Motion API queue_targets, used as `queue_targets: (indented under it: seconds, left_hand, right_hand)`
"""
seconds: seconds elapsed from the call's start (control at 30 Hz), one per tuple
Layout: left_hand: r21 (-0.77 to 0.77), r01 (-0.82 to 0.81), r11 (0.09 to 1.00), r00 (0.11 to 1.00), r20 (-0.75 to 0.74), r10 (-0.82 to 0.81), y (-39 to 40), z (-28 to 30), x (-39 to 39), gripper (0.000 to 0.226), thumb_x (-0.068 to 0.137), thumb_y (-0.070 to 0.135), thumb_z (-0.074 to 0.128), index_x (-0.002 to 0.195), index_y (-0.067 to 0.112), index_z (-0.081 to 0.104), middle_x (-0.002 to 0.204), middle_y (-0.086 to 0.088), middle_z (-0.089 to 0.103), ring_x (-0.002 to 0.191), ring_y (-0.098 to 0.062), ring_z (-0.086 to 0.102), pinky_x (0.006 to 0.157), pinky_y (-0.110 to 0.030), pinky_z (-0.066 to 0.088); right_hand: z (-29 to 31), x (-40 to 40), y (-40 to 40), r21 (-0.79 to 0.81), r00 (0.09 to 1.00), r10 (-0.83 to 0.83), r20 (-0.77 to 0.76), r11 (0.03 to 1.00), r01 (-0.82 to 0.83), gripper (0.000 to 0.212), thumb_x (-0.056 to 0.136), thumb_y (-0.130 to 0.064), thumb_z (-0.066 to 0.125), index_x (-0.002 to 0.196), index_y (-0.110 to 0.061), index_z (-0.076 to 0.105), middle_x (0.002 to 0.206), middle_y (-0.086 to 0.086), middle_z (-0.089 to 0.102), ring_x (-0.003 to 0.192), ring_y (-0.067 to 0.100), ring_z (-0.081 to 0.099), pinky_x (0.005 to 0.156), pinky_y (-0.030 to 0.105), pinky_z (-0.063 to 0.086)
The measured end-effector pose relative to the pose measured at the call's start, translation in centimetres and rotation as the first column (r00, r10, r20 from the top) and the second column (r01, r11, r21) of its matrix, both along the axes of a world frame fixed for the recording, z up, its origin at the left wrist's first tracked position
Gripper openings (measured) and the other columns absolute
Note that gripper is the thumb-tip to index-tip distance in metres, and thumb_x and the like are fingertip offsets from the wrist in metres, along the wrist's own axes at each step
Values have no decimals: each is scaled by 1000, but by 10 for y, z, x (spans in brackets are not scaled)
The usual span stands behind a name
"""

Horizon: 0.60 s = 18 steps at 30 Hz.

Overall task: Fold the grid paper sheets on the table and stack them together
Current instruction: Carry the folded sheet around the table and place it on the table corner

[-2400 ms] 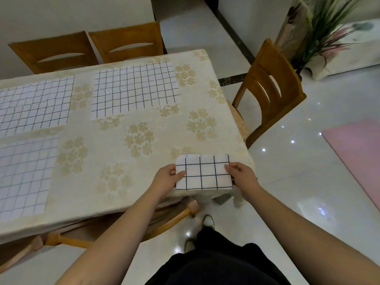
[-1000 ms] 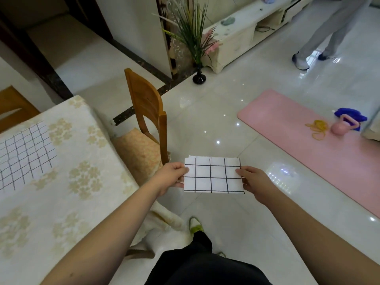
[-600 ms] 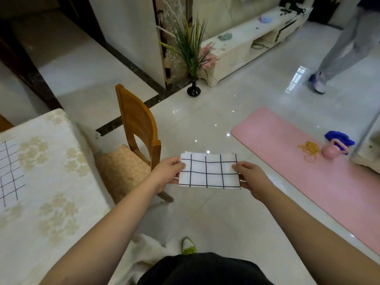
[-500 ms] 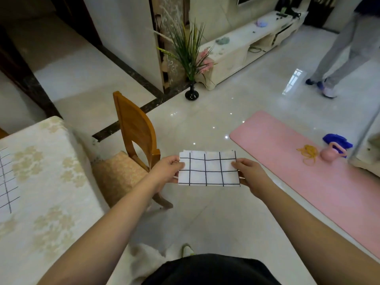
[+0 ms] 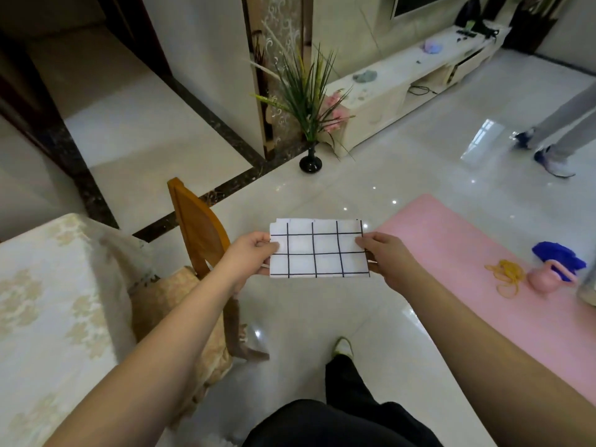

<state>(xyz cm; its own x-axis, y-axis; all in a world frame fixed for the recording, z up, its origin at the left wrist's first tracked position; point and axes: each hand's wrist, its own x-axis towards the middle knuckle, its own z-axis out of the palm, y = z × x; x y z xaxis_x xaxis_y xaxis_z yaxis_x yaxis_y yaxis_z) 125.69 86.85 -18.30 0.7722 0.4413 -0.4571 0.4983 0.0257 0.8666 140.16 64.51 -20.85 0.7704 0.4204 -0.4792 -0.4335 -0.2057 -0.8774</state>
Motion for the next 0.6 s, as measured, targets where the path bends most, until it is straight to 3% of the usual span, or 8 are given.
queue_targets:
  seconds: [0.2, 0.33, 0.47, 0.6]
  left_hand:
    - [-52, -137, 989, 990, -41, 135, 28, -4, 73, 14, 98, 12, 53, 104, 11, 66, 97, -11, 72, 78, -17, 68, 64, -26, 59]
    - [-50, -201, 978, 979, -53, 199, 43, -8, 116, 12, 97, 13, 54, 100, 8, 64, 97, -15, 70, 84, -25, 66, 66, -30, 57]
    - [-90, -269, 959, 962, -61, 264, 58, -4, 146, 12, 98, 14, 53, 99, 11, 65, 99, -14, 70, 88, -25, 66, 78, -36, 56]
    - [-103, -325, 940, 945, -68, 319, 83, -9, 166, 15, 97, 15, 54, 106, 7, 64, 97, -14, 70, 84, -23, 66, 70, -32, 56]
  right_hand:
    - [-1, 89, 41, 14, 991, 112, -76, 994, -111, 7, 93, -10, 58, 92, -7, 64, 82, 5, 69, 69, 17, 68, 57, 26, 54]
    - [0, 146, 64, -1, 974, 198, -113, 980, -200, 9, 92, -12, 60, 96, -7, 66, 88, 7, 70, 75, 20, 69, 65, 30, 56]
    - [1, 188, 90, -6, 960, 255, -116, 966, -257, 10, 92, -13, 60, 98, -7, 66, 89, 7, 71, 78, 21, 70, 64, 29, 55]
    - [1, 217, 124, -21, 943, 314, -108, 948, -318, 10, 93, -14, 59, 96, -7, 66, 89, 6, 71, 77, 20, 70, 65, 29, 55]
